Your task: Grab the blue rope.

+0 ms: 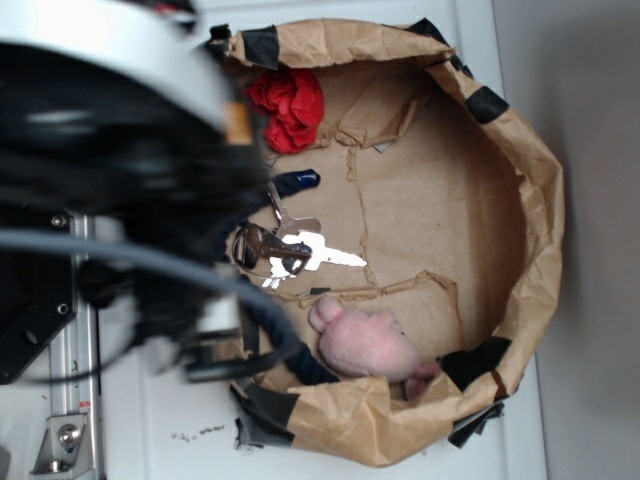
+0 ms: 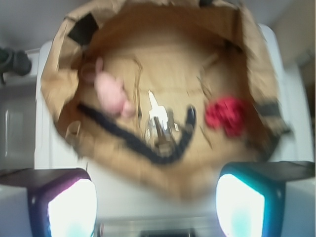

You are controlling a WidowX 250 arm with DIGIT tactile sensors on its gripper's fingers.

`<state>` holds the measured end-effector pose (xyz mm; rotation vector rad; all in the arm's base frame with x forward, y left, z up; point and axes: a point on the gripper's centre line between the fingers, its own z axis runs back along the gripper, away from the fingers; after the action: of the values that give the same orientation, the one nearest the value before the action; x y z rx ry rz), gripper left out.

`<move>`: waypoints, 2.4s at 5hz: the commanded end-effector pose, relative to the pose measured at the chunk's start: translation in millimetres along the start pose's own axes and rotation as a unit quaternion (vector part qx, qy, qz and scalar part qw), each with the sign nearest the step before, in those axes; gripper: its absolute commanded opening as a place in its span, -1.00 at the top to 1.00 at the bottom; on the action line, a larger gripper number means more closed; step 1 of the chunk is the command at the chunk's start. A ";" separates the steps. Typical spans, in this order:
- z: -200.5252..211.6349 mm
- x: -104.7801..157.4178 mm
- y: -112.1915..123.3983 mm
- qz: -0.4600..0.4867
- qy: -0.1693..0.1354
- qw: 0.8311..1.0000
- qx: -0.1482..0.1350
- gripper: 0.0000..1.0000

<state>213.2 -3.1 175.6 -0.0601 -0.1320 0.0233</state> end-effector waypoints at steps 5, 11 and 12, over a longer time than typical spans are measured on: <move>-143.0 -10.3 -53.7 -0.037 0.141 0.989 -0.034 -1.00; -158.8 -44.7 -95.3 -0.210 0.124 0.961 -0.130 -1.00; -159.6 -49.2 -96.8 -0.221 0.133 0.960 -0.112 -1.00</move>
<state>214.1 -98.8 21.8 -0.2606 0.0697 -0.3560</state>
